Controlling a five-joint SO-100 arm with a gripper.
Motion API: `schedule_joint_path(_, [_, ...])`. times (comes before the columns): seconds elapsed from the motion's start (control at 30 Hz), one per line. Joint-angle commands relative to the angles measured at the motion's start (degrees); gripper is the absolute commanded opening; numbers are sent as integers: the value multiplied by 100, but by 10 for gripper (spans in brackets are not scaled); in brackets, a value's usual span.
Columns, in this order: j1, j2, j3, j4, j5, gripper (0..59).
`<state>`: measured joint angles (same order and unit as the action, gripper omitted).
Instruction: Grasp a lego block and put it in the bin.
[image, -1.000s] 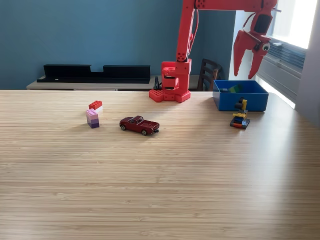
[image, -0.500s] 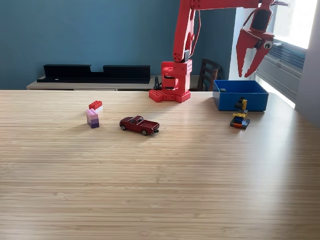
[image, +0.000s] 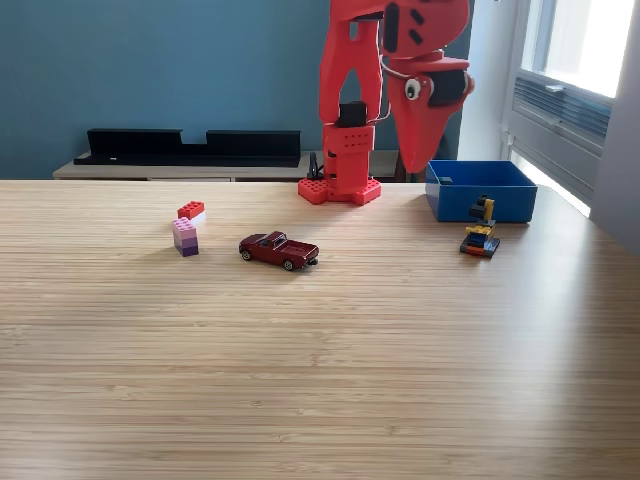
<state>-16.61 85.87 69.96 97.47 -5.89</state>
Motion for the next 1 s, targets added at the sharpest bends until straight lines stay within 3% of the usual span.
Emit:
schedule_joint_path(0.03, [264, 519, -79, -176, -88, 1])
schedule_joint_path(0.7, [519, 519, 149, -694, 18, 1])
schedule_joint_path(0.8, [791, 519, 141, -914, 316, 1])
schedule_joint_path(1.0, [1881, 519, 413, -1635, 1538, 2])
